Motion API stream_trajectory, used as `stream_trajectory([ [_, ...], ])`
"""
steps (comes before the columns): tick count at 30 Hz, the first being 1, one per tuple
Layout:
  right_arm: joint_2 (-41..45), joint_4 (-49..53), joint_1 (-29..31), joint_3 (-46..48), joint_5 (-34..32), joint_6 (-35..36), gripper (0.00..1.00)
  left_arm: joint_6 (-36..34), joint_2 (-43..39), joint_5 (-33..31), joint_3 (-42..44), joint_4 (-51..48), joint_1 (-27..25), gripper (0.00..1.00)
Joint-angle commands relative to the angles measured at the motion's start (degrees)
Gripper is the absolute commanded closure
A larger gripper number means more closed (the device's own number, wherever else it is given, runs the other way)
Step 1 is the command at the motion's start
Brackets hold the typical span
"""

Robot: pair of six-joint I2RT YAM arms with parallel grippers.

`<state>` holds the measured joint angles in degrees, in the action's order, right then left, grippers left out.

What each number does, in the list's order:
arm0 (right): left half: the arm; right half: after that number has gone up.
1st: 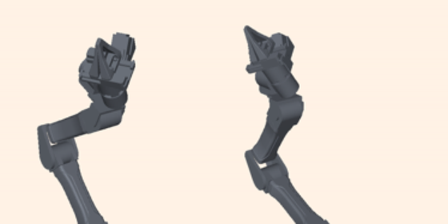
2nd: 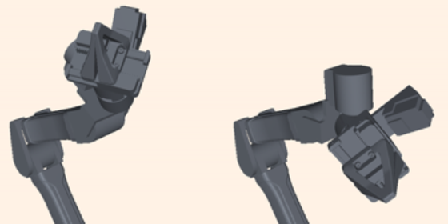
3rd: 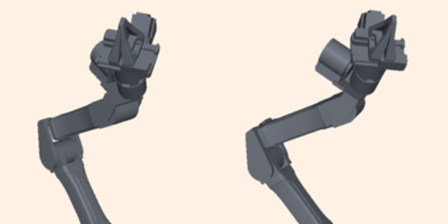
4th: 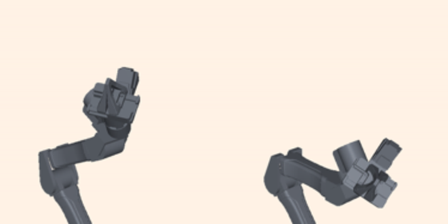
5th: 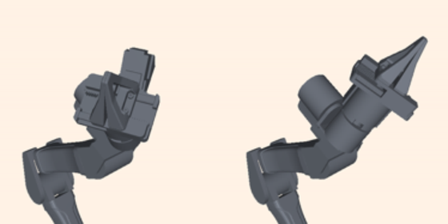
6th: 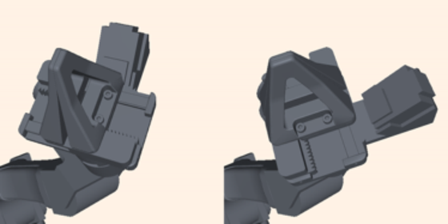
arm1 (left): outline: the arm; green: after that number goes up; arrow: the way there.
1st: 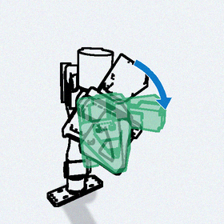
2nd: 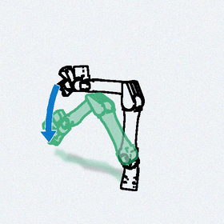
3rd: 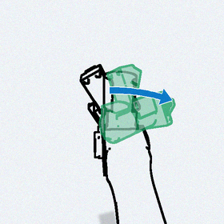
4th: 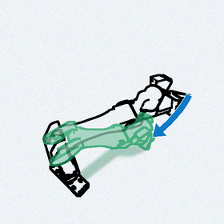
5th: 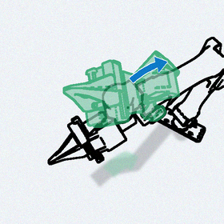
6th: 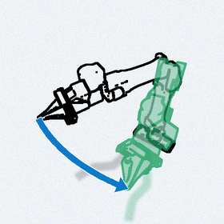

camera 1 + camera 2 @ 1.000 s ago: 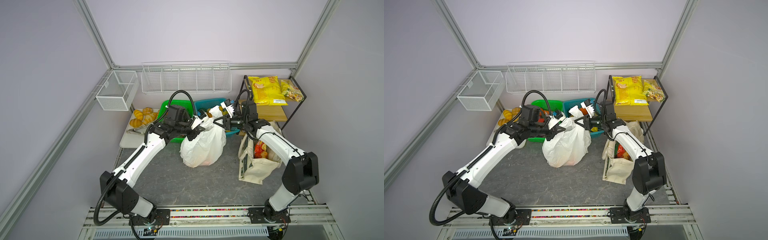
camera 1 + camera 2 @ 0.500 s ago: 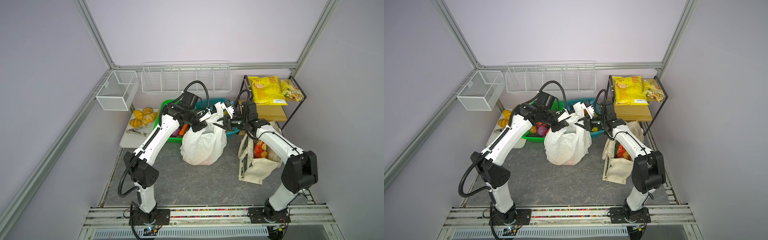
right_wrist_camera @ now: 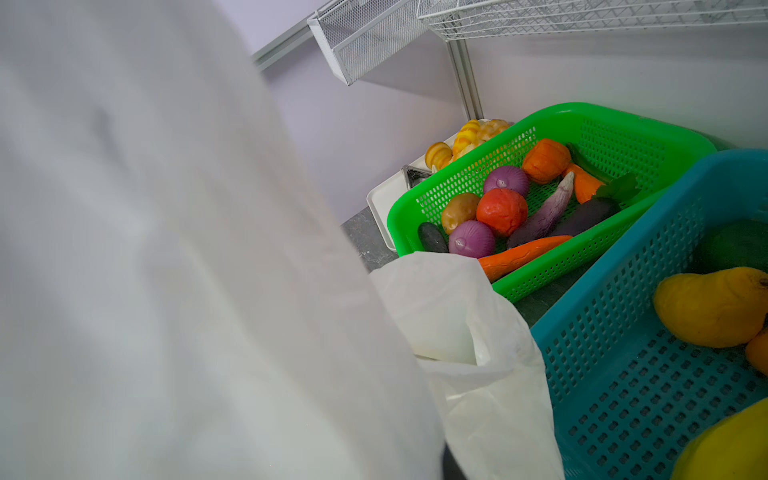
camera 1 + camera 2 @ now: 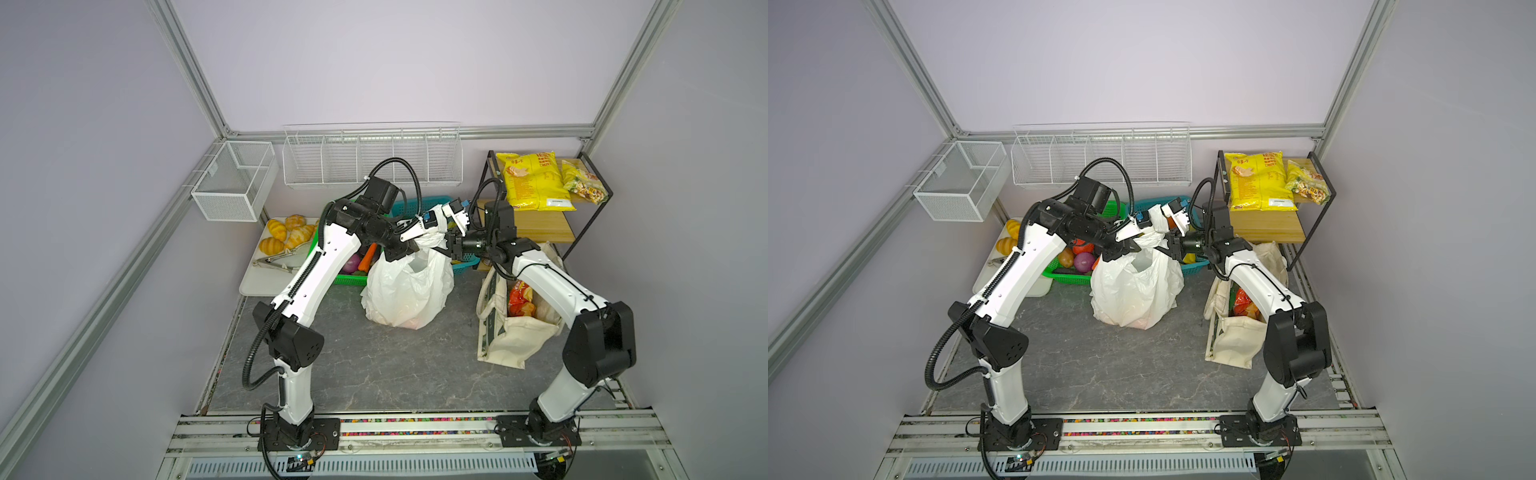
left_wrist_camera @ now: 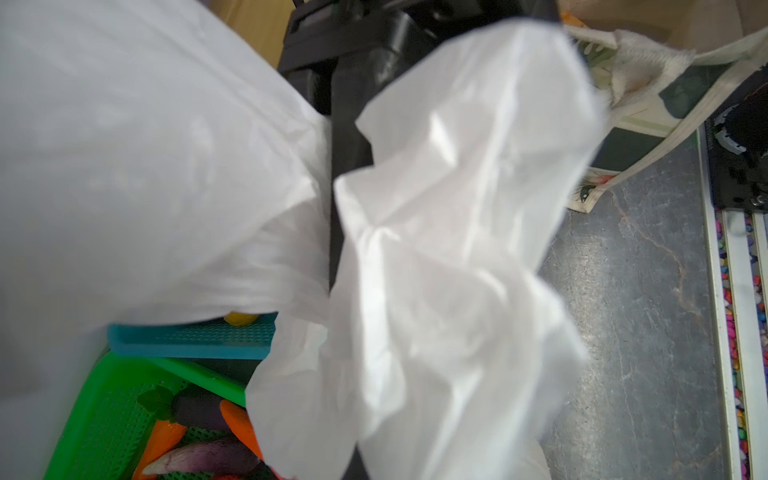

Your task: Place the mixed food into the grocery bags and tie them

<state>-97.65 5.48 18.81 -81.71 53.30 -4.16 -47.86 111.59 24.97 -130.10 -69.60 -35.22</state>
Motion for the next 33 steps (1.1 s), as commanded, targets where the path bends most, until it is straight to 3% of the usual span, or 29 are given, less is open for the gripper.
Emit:
stream_trajectory([
  [1, 0.68, -1.94, -0.29, 2.34, 1.03, 2.71, 0.83, -1.86, 2.6, 1.78, -4.61, -4.17, -0.14, 1.0],
  [6, 1.85, -4.26, -0.37, 4.94, 1.31, 3.93, 0.78, -0.97, 5.07, 0.92, -6.96, -4.84, -0.11, 1.0],
  [24, 3.77, -19.45, -0.18, 10.44, 5.55, -0.43, 0.45, -1.91, 8.82, -0.11, -9.13, -7.69, -0.06, 1.0],
  [30, 2.72, -23.97, 0.3, 9.85, 5.34, -3.78, 0.46, -2.26, 9.25, -0.35, -9.55, -8.07, -0.07, 1.0],
  [33, 2.2, -23.11, 0.57, 9.29, 5.09, -3.49, 0.65, -1.96, 9.36, -0.45, -10.2, -8.03, -0.04, 1.0],
])
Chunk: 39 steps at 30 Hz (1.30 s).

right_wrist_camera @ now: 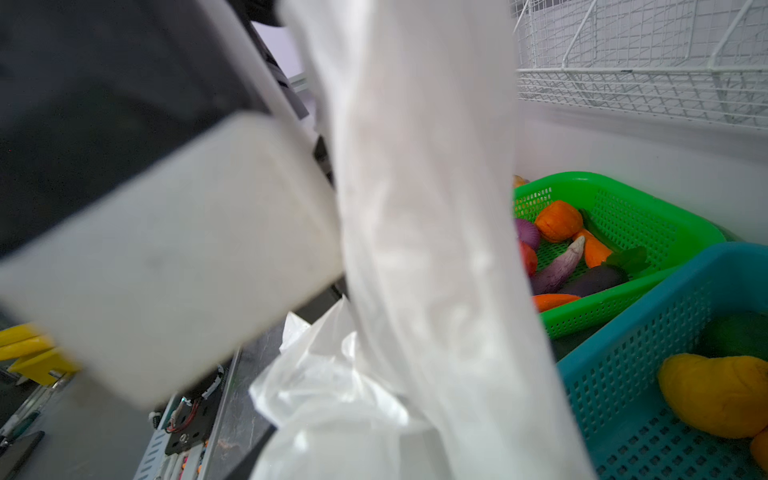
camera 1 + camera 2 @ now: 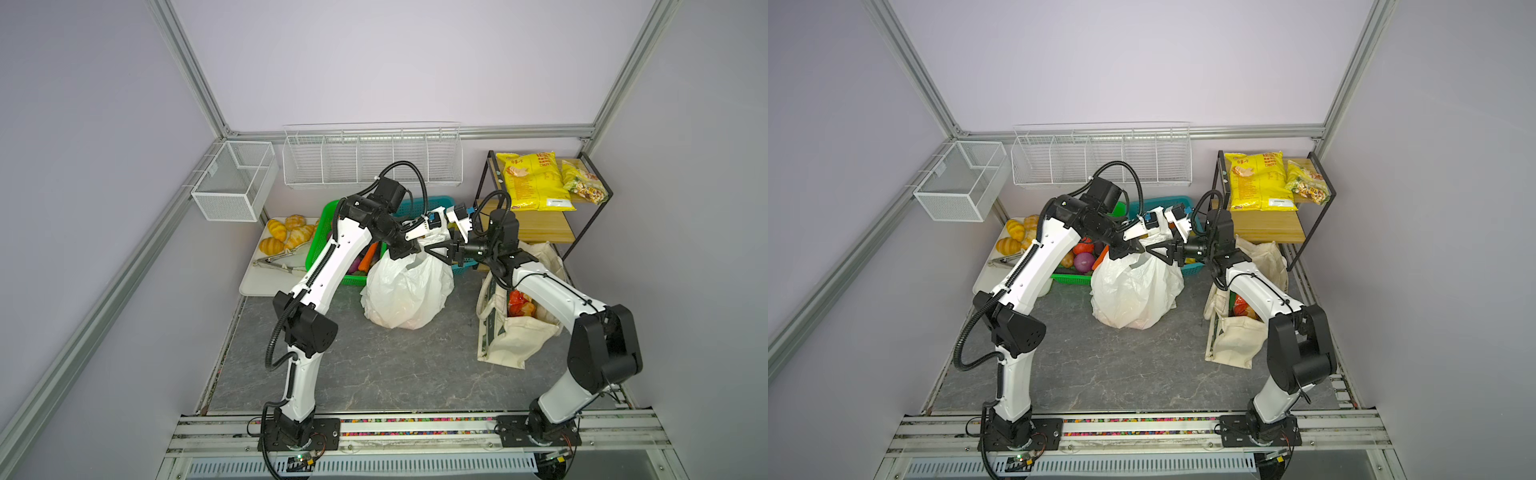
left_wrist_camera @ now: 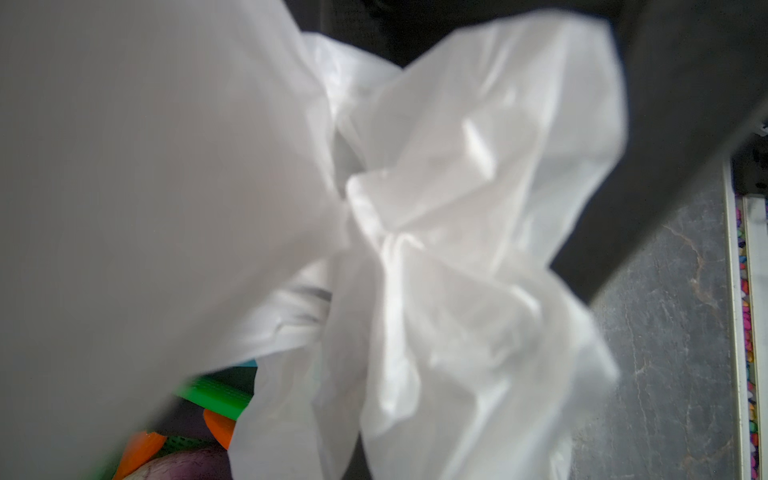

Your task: Place the mixed food into the grocery bags and tie them

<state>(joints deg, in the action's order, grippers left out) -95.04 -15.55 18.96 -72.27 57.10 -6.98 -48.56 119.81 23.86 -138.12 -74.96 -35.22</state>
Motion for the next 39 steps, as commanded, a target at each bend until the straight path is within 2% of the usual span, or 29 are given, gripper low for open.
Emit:
stream_trajectory([
  [1, -0.4, -1.86, 0.33, 0.02, 0.71, -0.55, 0.74, -1.17, 1.09, 0.66, -2.36, -2.56, -0.03, 1.0],
  [3, -0.24, -1.09, 0.2, 0.44, -0.11, 0.34, 0.86, -0.69, 0.81, 0.57, -2.71, -2.43, 0.06, 1.0],
  [5, 0.02, -0.59, 0.02, 1.02, -0.37, 1.06, 0.91, 0.44, 0.1, 0.95, -2.72, -1.83, 0.68, 1.0],
  [6, 0.17, -0.29, -0.01, 1.44, -0.32, 1.58, 0.93, 1.08, -0.34, 2.14, -2.71, -1.66, 1.24, 0.96],
  [8, 0.47, -0.02, -0.07, 2.32, -0.21, 2.68, 0.93, 1.75, -1.62, 5.93, -2.46, -1.51, 2.84, 0.79],
  [11, 0.8, 0.26, 0.03, 3.38, 0.17, 4.35, 0.93, 4.72, -4.15, 13.76, 0.31, 1.87, 5.8, 0.58],
  [15, 1.35, -0.11, 0.76, 4.48, 1.66, 6.47, 0.93, 8.93, -5.93, 18.89, 3.88, 7.82, 6.83, 0.37],
  [18, 1.7, 0.71, 1.37, 4.68, 1.94, 7.99, 0.93, 11.36, -3.81, 21.86, 0.76, 8.09, 6.8, 0.31],
  [22, 2.06, 2.49, 1.96, 4.51, 1.17, 9.81, 0.93, 15.77, 1.17, 26.49, -7.75, 6.52, 6.75, 0.28],
  [24, 2.1, 2.65, 2.0, 4.42, 1.08, 9.8, 0.93, 17.17, 2.5, 26.29, -10.24, 6.49, 6.36, 0.27],
  [27, 2.14, 2.76, 2.16, 4.33, 0.73, 9.55, 0.94, 17.49, 2.89, 24.97, -10.14, 7.28, 5.55, 0.32],
  [30, 2.38, 3.05, 2.31, 4.32, -0.03, 9.14, 0.94, 16.92, 3.06, 23.22, -10.01, 7.02, 4.86, 0.47],
  [33, 2.82, 3.18, 2.4, 4.51, -1.16, 8.26, 0.93, 17.4, 2.52, 21.99, -9.5, 7.81, 4.79, 0.7],
  [35, 3.23, 3.89, 2.3, 4.51, -3.84, 6.75, 0.92, 17.34, 1.4, 21.52, -8.39, 8.51, 4.8, 0.93],
  [36, 3.35, 4.25, 2.11, 4.51, -5.74, 5.47, 0.92, 17.29, 0.62, 21.09, -7.3, 9.03, 4.81, 1.0],
  [39, 3.68, 0.88, 1.77, 5.31, -8.61, -2.06, 0.89, 19.52, -4.53, 19.63, 2.17, 15.46, 5.09, 1.0],
])
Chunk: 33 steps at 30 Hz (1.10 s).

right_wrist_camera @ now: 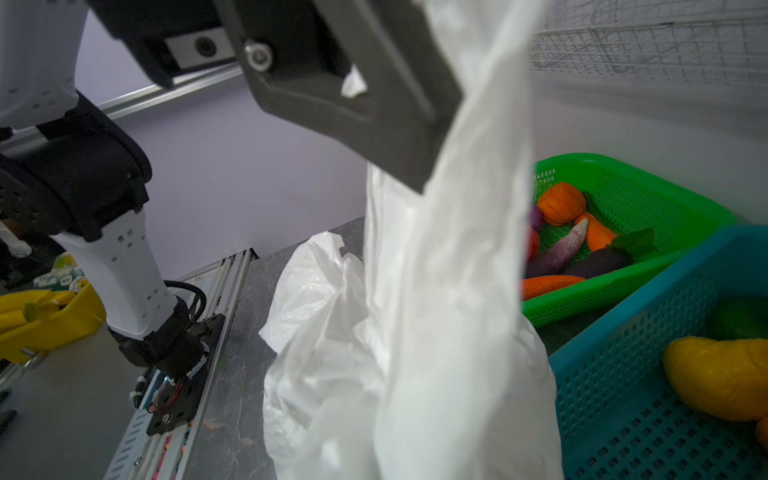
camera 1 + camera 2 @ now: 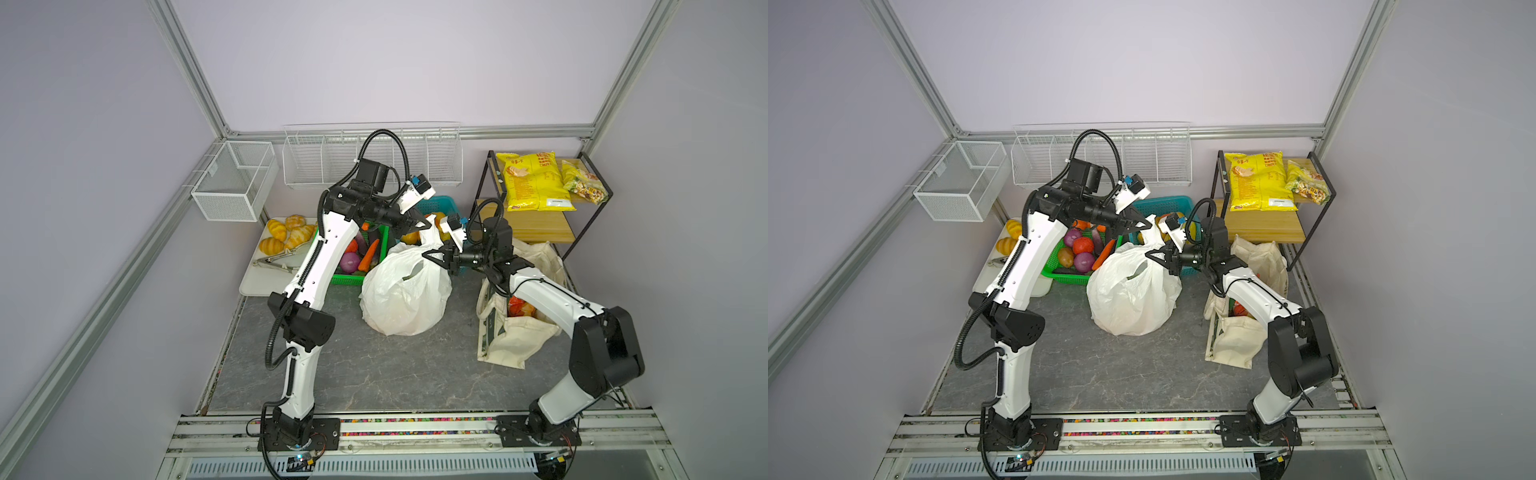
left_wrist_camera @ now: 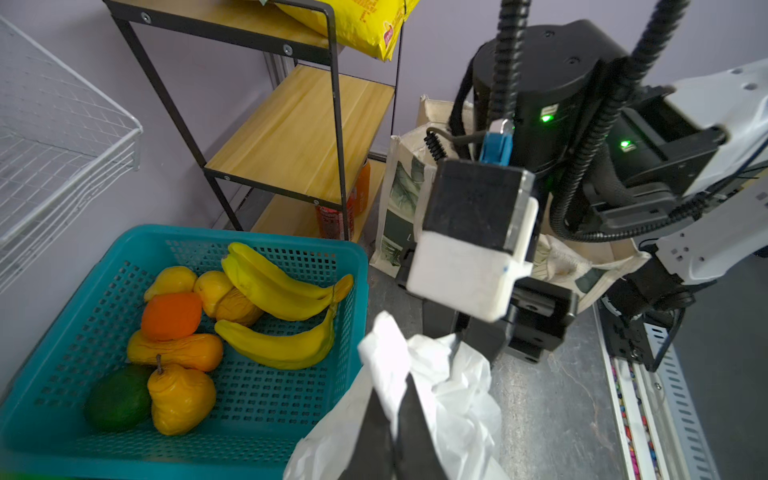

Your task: Place the mixed food into the grocery bags and tie them

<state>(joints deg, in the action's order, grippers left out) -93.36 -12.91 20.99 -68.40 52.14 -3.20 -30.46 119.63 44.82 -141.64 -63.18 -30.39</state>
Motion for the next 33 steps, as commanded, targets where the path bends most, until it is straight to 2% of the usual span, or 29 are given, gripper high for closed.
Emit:
stream_trajectory([
  [1, 1.95, -4.34, -0.23, 2.04, -3.27, -8.68, 0.88, 2.56, -6.79, -1.47, 10.52, 7.64, 0.34, 1.0],
  [5, 1.36, -10.6, 0.4, 2.92, -3.98, -16.02, 0.88, 5.94, -13.83, -2.06, 25.0, 21.33, 0.51, 1.0],
  [12, 0.41, -13.17, 0.48, 3.54, -6.3, -21.45, 0.87, 5.77, -17.56, -6.61, 29.82, 24.97, 0.51, 1.0],
  [24, -1.1, -14.89, 1.3, 2.84, -8.28, -26.42, 0.86, 7.97, -26.79, -15.91, 46.19, 38.37, 0.51, 1.0],
  [33, -2.25, -17.12, 1.47, 3.36, -9.69, -28.85, 0.88, 10.92, -27.65, -22.58, 47.43, 42.19, 0.5, 1.0],
])
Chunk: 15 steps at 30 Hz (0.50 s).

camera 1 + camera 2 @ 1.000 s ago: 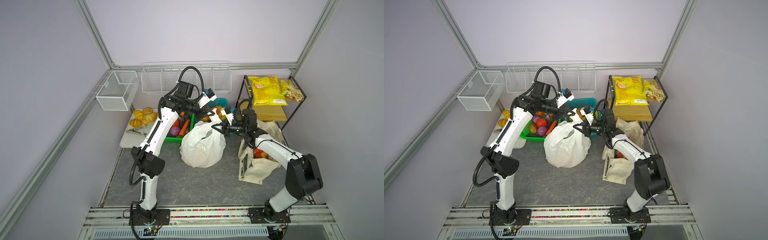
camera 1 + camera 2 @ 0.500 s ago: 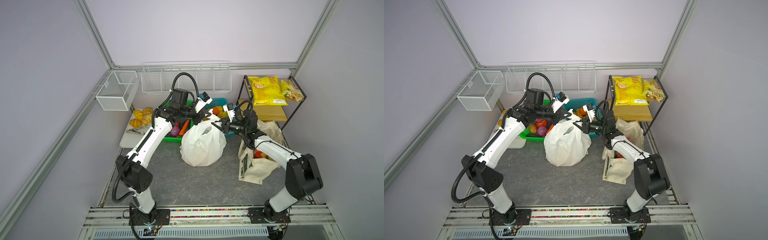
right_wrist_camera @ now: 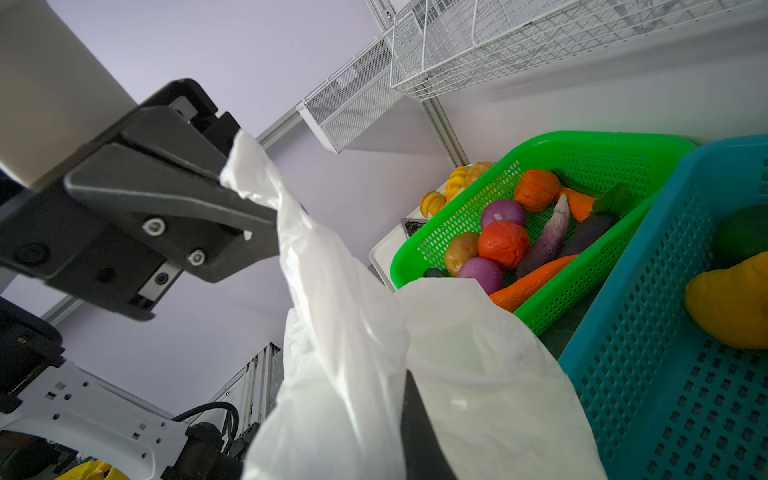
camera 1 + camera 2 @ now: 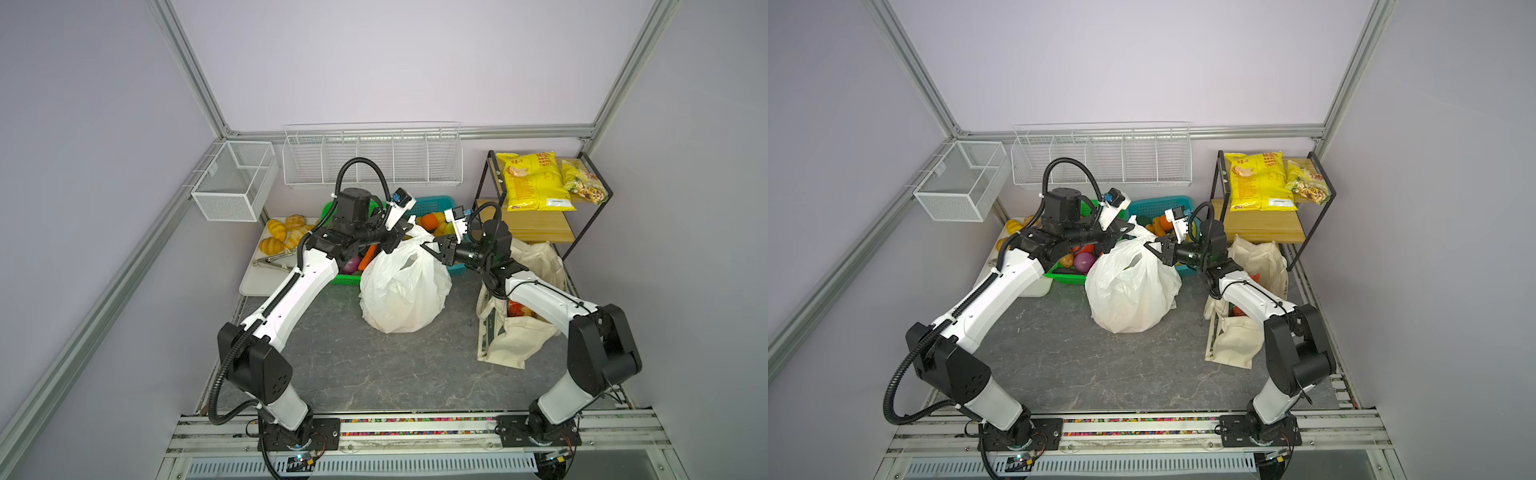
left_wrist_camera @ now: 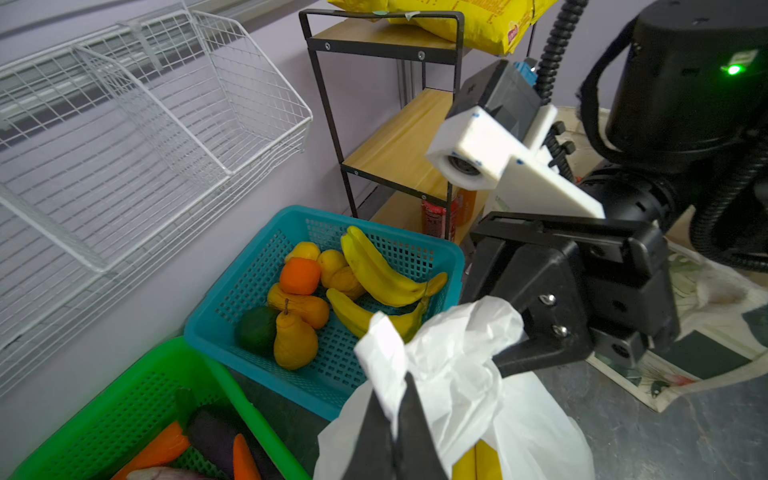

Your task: Place the mixed food into the grocery bags and tie them

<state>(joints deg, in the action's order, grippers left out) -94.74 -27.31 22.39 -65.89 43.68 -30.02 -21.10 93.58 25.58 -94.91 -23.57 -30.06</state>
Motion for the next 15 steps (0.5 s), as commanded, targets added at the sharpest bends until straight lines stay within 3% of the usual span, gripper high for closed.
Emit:
stream_trajectory([
  [1, -0.96, -3.04, 0.04, 0.96, -1.36, -2.42, 0.88, 1.58, -1.52, -3.51, 0.49, 2.2, 0.18, 1.0],
  [9, -1.55, -0.18, 0.18, 0.67, -8.9, -8.59, 0.9, -4.21, -5.6, 0.41, 6.7, 1.8, -0.31, 1.0],
  [15, -2.79, -1.3, 0.68, -0.36, -9.13, -11.97, 0.91, -10.95, -7.68, -3.38, 13.68, 1.47, -2.4, 1.0],
])
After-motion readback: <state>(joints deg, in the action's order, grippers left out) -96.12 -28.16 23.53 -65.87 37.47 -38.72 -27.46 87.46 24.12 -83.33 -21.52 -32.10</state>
